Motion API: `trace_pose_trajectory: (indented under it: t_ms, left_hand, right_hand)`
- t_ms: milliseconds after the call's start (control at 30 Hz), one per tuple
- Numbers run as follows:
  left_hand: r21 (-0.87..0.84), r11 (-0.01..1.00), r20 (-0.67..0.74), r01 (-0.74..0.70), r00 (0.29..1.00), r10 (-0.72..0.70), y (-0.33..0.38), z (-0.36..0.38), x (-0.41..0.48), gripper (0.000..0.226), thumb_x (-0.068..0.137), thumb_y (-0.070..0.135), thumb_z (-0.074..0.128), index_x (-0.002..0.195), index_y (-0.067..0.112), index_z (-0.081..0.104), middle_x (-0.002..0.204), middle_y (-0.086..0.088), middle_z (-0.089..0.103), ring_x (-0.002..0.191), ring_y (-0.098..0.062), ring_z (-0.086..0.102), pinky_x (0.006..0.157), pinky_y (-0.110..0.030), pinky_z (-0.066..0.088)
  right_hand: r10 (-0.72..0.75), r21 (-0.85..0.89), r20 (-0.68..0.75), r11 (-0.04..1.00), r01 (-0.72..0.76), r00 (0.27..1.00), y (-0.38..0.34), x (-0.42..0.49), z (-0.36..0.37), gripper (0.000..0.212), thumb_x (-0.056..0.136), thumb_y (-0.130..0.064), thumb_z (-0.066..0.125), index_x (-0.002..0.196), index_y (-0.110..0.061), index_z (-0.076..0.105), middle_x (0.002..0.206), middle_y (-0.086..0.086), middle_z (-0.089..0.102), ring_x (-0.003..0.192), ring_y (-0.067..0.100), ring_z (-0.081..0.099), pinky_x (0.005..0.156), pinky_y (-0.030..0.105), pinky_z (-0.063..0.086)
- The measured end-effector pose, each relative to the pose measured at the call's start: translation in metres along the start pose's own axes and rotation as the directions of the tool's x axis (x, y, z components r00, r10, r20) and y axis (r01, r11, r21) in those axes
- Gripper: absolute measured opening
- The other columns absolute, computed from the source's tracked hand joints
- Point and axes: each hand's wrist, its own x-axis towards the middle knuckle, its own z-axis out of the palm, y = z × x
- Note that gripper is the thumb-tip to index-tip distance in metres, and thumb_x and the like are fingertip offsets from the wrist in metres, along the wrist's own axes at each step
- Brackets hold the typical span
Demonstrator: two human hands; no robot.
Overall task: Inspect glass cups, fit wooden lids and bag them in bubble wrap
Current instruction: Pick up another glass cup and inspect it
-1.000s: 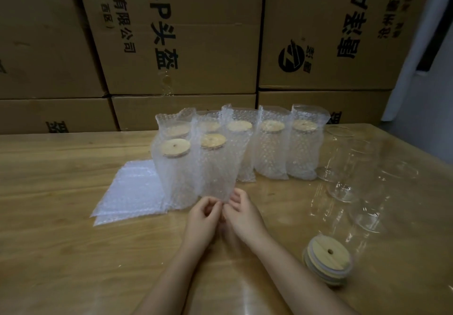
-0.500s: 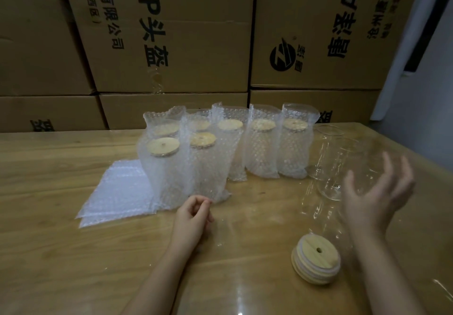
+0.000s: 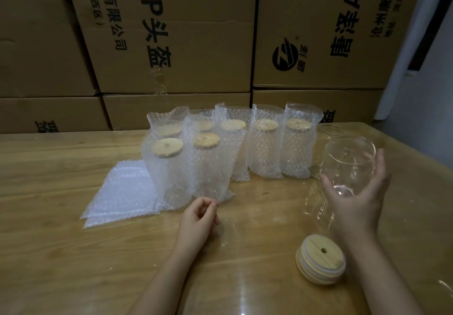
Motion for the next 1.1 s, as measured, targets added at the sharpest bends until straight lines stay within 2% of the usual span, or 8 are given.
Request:
trace_pose_trajectory:
  t_ms: [133, 267, 400, 500, 667, 767, 967, 1100]
  left_hand:
    - [-0.055, 0.998, 0.108, 0.033, 0.994, -0.027, 0.007, -0.002, -0.007, 0.012, 0.096, 0.012, 0.055, 0.088, 0.007, 0.062, 0.062, -0.005, 0.066, 0.047, -0.018, 0.058, 0.042, -0.02, 0.042]
    - [-0.304, 0.933, 0.203, 0.195, 0.97, -0.136, 0.019, 0.0, -0.016, 0.018, 0.095, 0.023, 0.05, 0.1, 0.009, 0.062, 0.076, -0.012, 0.071, 0.057, -0.018, 0.066, 0.043, -0.023, 0.049]
    - [-0.502, 0.753, 0.444, 0.425, 0.874, -0.197, 0.027, 0.008, -0.022, 0.053, 0.083, 0.057, 0.045, 0.125, 0.025, 0.05, 0.095, -0.009, 0.073, 0.072, -0.025, 0.07, 0.053, -0.031, 0.056]
    - [-0.511, 0.724, 0.562, 0.463, 0.817, -0.126, 0.027, 0.013, -0.027, 0.051, 0.082, 0.067, 0.047, 0.115, 0.033, 0.064, 0.094, -0.005, 0.072, 0.081, -0.024, 0.071, 0.069, -0.038, 0.059]
    - [-0.684, 0.643, 0.277, 0.344, 0.938, -0.207, 0.019, 0.013, -0.018, 0.042, 0.083, 0.049, 0.058, 0.117, 0.029, 0.048, 0.114, -0.015, 0.069, 0.1, -0.035, 0.068, 0.075, -0.047, 0.058]
    - [-0.678, 0.692, 0.159, 0.248, 0.969, -0.191, 0.021, -0.001, -0.013, 0.043, 0.081, 0.049, 0.063, 0.116, 0.03, 0.048, 0.107, -0.01, 0.069, 0.09, -0.034, 0.07, 0.05, -0.033, 0.055]
    - [-0.652, 0.733, 0.05, 0.193, 0.976, -0.212, 0.018, -0.018, -0.009, 0.039, 0.079, 0.046, 0.054, 0.115, 0.029, 0.054, 0.103, -0.01, 0.065, 0.078, -0.028, 0.071, 0.047, -0.025, 0.052]
    - [-0.614, 0.775, -0.02, 0.152, 0.978, -0.208, 0.017, -0.014, -0.008, 0.036, 0.077, 0.044, 0.063, 0.107, 0.025, 0.056, 0.103, -0.015, 0.067, 0.062, -0.027, 0.069, 0.039, -0.02, 0.042]
  right_hand:
    - [-0.126, 0.34, 0.081, 0.936, 0.091, 0.989, -0.058, 0.01, 0.012, 0.104, 0.073, -0.025, 0.08, 0.149, -0.036, 0.011, 0.136, -0.008, 0.042, 0.126, 0.019, 0.048, 0.105, 0.032, 0.043]
    - [0.057, 0.667, 0.25, 0.713, -0.215, 0.967, -0.107, -0.008, 0.036, 0.097, 0.067, -0.039, 0.082, 0.14, -0.052, 0.019, 0.133, -0.006, 0.05, 0.121, 0.015, 0.056, 0.094, 0.031, 0.052]
    - [0.214, 0.697, 0.405, 0.557, -0.452, 0.889, -0.116, -0.054, 0.075, 0.09, 0.07, -0.031, 0.081, 0.133, -0.054, 0.022, 0.132, -0.004, 0.05, 0.117, 0.007, 0.058, 0.086, 0.023, 0.052]
    - [0.287, 0.678, 0.419, 0.532, -0.507, 0.861, -0.106, -0.083, 0.094, 0.085, 0.075, -0.02, 0.074, 0.138, -0.042, 0.022, 0.138, 0.008, 0.046, 0.118, 0.007, 0.058, 0.085, 0.023, 0.052]
    - [0.252, 0.609, 0.54, 0.541, -0.58, 0.803, -0.088, -0.096, 0.092, 0.091, 0.075, -0.013, 0.076, 0.142, -0.035, 0.018, 0.14, 0.005, 0.046, 0.121, 0.015, 0.057, 0.095, 0.029, 0.051]
    - [0.227, 0.566, 0.586, 0.572, -0.594, 0.778, -0.086, -0.099, 0.09, 0.095, 0.074, -0.015, 0.079, 0.141, -0.037, 0.015, 0.138, -0.006, 0.046, 0.121, 0.013, 0.057, 0.098, 0.028, 0.048]
    - [0.169, 0.466, 0.624, 0.703, -0.536, 0.763, -0.081, -0.098, 0.086, 0.087, 0.073, -0.023, 0.078, 0.143, -0.035, 0.028, 0.143, -0.024, 0.042, 0.131, -0.002, 0.043, 0.108, 0.021, 0.035]
    - [0.156, 0.414, 0.593, 0.783, -0.465, 0.79, -0.081, -0.101, 0.087, 0.077, 0.076, -0.031, 0.073, 0.142, -0.032, 0.032, 0.152, -0.009, 0.036, 0.138, 0.001, 0.033, 0.116, 0.028, 0.028]
